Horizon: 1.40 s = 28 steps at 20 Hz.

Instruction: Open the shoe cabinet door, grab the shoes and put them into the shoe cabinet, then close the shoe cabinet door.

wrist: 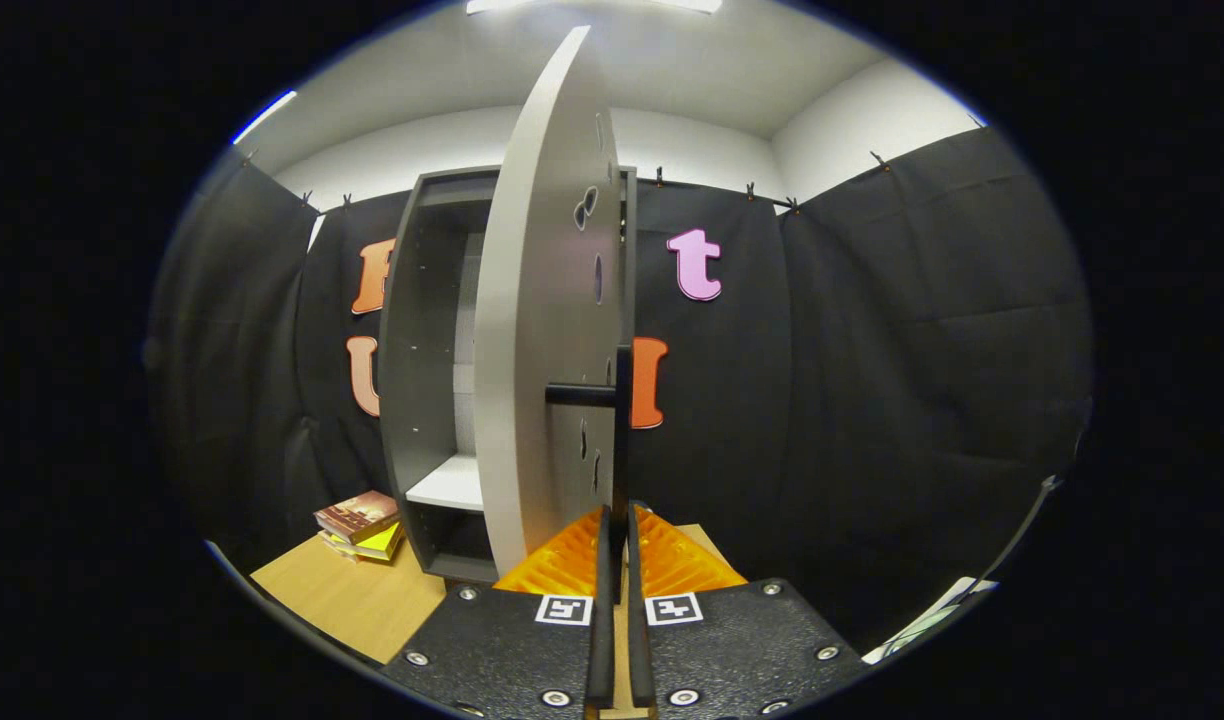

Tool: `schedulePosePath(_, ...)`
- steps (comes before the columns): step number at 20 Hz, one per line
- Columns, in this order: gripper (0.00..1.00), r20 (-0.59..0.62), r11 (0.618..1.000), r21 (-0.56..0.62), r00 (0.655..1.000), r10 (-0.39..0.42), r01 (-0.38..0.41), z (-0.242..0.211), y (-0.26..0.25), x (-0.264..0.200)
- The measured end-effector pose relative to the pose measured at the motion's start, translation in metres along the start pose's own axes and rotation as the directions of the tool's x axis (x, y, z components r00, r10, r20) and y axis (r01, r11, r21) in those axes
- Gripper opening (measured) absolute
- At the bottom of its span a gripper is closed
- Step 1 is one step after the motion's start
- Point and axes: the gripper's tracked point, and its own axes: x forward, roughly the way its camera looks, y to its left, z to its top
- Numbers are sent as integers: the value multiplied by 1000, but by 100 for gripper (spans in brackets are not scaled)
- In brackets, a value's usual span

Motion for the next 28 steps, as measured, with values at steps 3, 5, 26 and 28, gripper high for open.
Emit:
schedulePosePath(3,5,3,1000,-17,1000,-18,18,-4,-36,-1)
schedulePosePath(5,4,-3,1000,20,1000,0,0,-4,-51,2)
schedulePosePath(26,24,4,996,-57,998,70,-70,-16,-12,-53)
schedulePosePath(28,34,-23,997,-43,997,69,-70,-24,4,-54)
